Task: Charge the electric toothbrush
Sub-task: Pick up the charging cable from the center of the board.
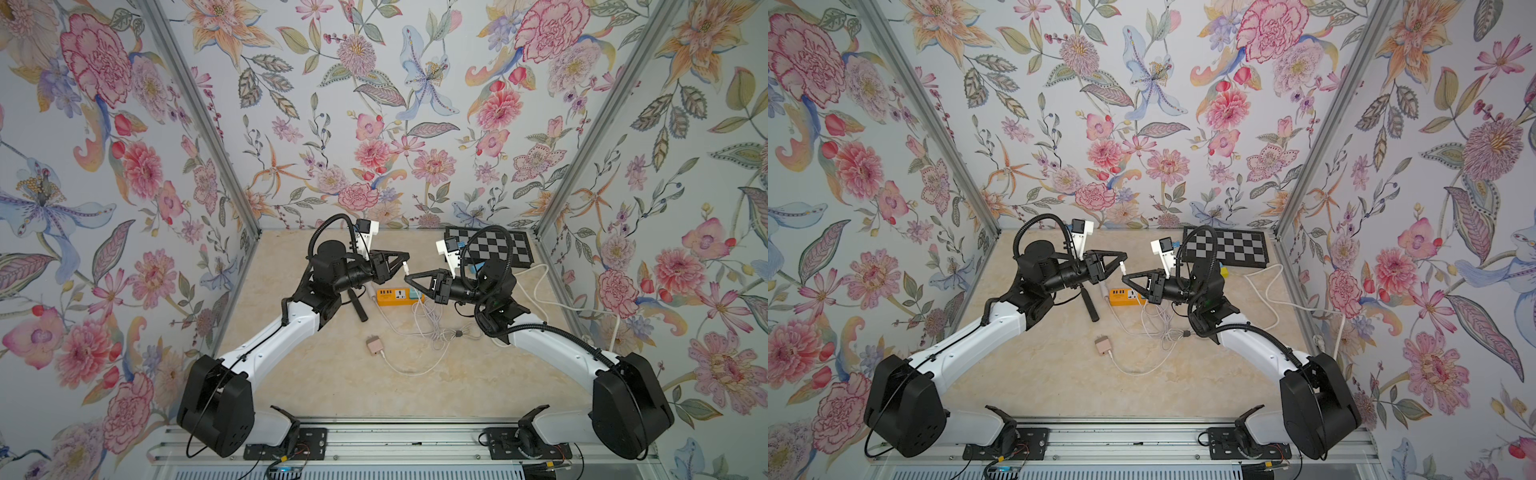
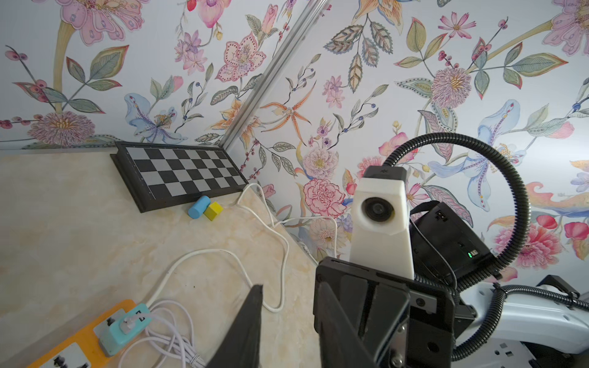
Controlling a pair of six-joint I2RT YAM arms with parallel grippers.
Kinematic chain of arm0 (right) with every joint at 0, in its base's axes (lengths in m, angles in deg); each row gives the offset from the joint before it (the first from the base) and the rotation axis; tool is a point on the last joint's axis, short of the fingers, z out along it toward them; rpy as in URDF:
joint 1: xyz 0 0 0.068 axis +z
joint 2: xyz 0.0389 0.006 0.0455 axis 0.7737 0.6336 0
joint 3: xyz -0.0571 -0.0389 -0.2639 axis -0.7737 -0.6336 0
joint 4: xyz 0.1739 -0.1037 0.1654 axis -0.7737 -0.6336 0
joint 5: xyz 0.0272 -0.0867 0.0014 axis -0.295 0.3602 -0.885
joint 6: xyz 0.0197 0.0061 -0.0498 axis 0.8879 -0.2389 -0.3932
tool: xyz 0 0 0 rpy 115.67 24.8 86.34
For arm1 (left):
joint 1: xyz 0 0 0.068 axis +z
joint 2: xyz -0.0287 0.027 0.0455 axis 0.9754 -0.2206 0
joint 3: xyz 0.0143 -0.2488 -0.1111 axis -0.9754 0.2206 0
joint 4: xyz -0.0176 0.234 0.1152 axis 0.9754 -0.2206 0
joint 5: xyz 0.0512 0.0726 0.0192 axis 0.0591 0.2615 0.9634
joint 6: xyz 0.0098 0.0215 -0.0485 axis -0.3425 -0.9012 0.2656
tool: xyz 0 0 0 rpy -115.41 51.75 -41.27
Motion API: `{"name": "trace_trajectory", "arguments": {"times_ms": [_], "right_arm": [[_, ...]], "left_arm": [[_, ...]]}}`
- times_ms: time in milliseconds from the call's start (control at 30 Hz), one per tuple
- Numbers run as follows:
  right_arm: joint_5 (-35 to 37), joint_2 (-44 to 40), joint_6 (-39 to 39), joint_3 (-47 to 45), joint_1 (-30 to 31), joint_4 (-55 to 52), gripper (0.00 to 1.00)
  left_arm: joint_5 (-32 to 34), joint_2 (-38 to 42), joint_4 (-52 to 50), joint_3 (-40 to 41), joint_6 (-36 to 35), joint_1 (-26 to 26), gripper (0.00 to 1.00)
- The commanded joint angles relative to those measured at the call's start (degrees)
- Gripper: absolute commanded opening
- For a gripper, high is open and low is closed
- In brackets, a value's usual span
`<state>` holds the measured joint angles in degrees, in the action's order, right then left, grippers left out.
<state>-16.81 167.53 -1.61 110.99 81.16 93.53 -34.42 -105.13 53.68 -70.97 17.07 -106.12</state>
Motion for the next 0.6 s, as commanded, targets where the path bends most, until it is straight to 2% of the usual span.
{"name": "trace_trajectory", "arguments": {"times_ms": [0, 67, 133, 167, 333, 567], "right_arm": [[-0.8, -0.5, 1.7, 2.6, -0.4, 0.2, 0.0], [-1.1, -0.3, 1.4, 2.9, -0.4, -0.5, 0.0], [-1.3, -0.3, 1.1, 2.7, -0.4, -0.7, 0.0], [-1.3, -0.3, 0.9, 2.7, -0.4, -0.9, 0.0], [-0.8, -1.0, -0.3, 2.6, -0.5, -2.5, 0.0], [-0.8, -0.5, -0.9, 2.9, -0.5, -3.4, 0.0]], "left_arm": [[-6.9, 0.6, 6.9, 1.9, 4.0, -0.4, 0.27], [-6.7, 0.9, 8.0, 2.5, 4.8, -0.3, 0.31], [-6.1, 1.4, 9.2, 2.8, 5.7, -0.1, 0.45], [-6.0, 1.6, 10.0, 3.0, 6.3, 0.2, 0.46], [-6.5, 1.6, 10.8, 2.6, 7.1, 0.6, 0.41], [-7.7, 2.8, 16.2, 5.1, 10.6, 0.6, 0.41]]}}
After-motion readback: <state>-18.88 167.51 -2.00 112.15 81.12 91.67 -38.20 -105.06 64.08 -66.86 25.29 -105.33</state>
